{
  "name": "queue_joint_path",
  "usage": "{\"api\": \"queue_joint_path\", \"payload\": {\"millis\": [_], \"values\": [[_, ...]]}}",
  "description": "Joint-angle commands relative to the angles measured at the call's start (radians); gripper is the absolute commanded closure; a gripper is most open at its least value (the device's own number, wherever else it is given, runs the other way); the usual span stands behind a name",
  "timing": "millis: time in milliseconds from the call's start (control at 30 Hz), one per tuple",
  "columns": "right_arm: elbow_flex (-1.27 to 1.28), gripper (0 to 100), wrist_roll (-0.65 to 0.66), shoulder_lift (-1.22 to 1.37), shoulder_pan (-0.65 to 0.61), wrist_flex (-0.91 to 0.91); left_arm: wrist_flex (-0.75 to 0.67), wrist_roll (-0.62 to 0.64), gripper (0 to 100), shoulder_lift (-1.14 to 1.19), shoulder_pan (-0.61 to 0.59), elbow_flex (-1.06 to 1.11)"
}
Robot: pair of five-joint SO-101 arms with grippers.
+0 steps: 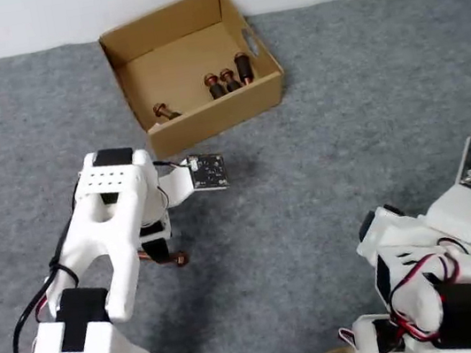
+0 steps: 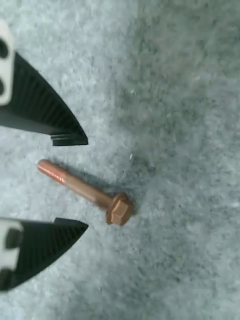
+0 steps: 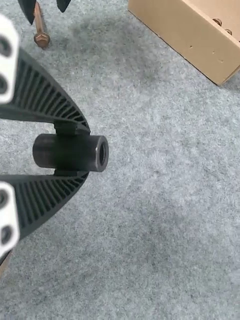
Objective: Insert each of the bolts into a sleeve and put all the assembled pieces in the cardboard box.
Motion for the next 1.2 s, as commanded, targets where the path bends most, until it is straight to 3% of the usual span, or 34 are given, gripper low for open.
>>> {"api": "queue_joint_path", "payload": {"millis": [0, 333, 567, 800, 967, 1167], "values": [[-0.011, 99.1, 0.011, -0.004, 0.01, 0.036, -0.034, -0.012, 76, 0.008, 0.008, 0.004], [-0.011, 99.1, 0.011, -0.002, 0.01, 0.022, 0.014, -0.006, 77, 0.238, 0.002, -0.156], [-0.011, 99.1, 0.011, -0.002, 0.008, 0.022, 0.075, -0.008, 99, 0.304, 0.041, -0.194], [-0.011, 99.1, 0.011, -0.002, 0.008, 0.022, 0.15, -0.008, 99, 0.299, 0.058, -0.194], [-0.026, 99.1, 0.011, -0.004, 0.008, 0.028, 0.207, 0.051, 99, 0.178, 0.032, -0.18], [-0.112, 99.1, 0.012, -0.004, 0.001, 0.033, 0.259, 0.124, 99, -0.169, 0.032, -0.056]]}}
